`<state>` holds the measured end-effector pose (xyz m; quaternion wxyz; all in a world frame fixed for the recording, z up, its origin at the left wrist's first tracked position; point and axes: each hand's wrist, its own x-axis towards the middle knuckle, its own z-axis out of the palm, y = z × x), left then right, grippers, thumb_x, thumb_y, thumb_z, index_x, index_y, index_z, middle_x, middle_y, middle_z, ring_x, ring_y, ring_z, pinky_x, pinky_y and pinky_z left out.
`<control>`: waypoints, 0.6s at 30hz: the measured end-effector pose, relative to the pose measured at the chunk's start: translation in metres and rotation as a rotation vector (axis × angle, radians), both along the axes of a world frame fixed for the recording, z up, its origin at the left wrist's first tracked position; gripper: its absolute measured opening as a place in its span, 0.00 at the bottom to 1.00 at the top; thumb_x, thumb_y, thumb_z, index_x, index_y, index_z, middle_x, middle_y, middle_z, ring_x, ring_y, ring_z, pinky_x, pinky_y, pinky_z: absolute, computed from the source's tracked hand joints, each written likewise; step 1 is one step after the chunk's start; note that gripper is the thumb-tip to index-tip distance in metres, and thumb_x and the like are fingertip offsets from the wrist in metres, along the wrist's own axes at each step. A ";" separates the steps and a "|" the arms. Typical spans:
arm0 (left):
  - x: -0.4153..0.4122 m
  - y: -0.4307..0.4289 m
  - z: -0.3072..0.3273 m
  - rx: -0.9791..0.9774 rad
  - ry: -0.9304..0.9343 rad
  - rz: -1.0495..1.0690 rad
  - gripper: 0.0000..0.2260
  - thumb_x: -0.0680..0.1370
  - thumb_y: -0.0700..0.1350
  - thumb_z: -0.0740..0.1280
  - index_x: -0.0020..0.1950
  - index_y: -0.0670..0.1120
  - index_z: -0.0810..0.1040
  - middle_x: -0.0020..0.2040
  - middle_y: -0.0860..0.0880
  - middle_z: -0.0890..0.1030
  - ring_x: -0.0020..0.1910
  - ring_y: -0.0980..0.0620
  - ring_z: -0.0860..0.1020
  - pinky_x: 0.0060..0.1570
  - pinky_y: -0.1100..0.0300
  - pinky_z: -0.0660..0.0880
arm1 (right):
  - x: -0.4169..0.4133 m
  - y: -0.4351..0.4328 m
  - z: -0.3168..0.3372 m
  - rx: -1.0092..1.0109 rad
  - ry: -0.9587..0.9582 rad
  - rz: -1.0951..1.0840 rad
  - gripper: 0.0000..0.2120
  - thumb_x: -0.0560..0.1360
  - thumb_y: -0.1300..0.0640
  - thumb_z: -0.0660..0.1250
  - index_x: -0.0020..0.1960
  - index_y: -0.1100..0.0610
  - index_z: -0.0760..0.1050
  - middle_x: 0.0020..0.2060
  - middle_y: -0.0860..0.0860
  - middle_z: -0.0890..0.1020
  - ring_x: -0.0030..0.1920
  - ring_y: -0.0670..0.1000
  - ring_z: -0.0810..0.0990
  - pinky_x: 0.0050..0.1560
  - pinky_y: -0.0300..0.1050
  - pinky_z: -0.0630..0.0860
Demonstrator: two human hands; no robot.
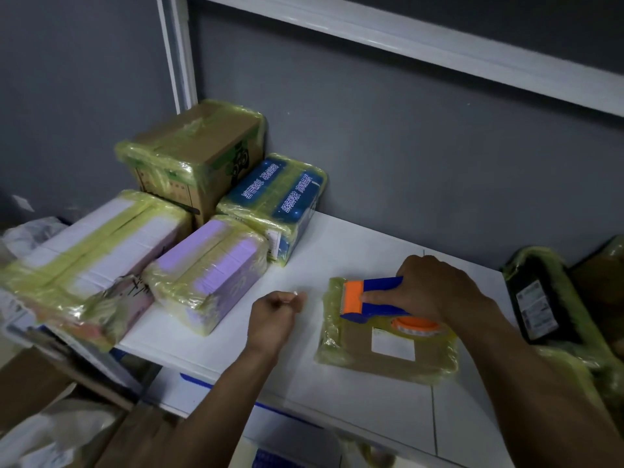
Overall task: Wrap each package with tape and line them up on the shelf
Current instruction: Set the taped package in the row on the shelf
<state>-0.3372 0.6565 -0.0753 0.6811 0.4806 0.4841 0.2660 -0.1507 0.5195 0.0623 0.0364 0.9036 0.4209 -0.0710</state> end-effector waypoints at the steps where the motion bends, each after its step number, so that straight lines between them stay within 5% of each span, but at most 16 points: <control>1: 0.000 -0.002 -0.004 0.021 0.008 -0.001 0.05 0.77 0.41 0.74 0.40 0.45 0.85 0.37 0.54 0.85 0.38 0.60 0.81 0.38 0.67 0.72 | 0.000 0.002 -0.002 -0.015 0.001 -0.004 0.39 0.56 0.15 0.65 0.40 0.50 0.72 0.36 0.47 0.78 0.36 0.48 0.79 0.33 0.43 0.67; 4: -0.002 -0.007 -0.016 0.076 0.022 -0.034 0.04 0.77 0.40 0.73 0.44 0.42 0.84 0.41 0.48 0.85 0.42 0.56 0.81 0.42 0.67 0.74 | 0.001 0.005 -0.009 -0.045 0.011 -0.013 0.39 0.56 0.14 0.65 0.41 0.50 0.69 0.37 0.47 0.78 0.37 0.48 0.78 0.33 0.43 0.67; 10: 0.005 -0.011 -0.028 0.123 0.062 -0.118 0.05 0.76 0.43 0.76 0.44 0.43 0.84 0.37 0.53 0.84 0.35 0.64 0.79 0.36 0.74 0.72 | 0.003 0.008 -0.016 -0.049 -0.020 -0.005 0.38 0.57 0.15 0.65 0.39 0.50 0.70 0.36 0.48 0.77 0.36 0.48 0.78 0.33 0.43 0.68; 14: 0.011 -0.016 -0.031 0.163 0.091 -0.172 0.06 0.75 0.44 0.77 0.43 0.43 0.85 0.40 0.50 0.86 0.44 0.53 0.83 0.48 0.62 0.78 | 0.003 0.005 -0.020 0.002 -0.067 0.016 0.38 0.62 0.15 0.61 0.36 0.53 0.71 0.33 0.49 0.77 0.34 0.49 0.78 0.34 0.43 0.70; 18: 0.015 -0.014 -0.034 0.217 0.171 -0.257 0.07 0.73 0.49 0.78 0.43 0.47 0.85 0.42 0.53 0.86 0.46 0.54 0.83 0.54 0.53 0.80 | 0.003 -0.001 -0.027 0.149 -0.101 0.042 0.43 0.66 0.15 0.47 0.36 0.53 0.76 0.30 0.50 0.78 0.31 0.48 0.78 0.33 0.41 0.72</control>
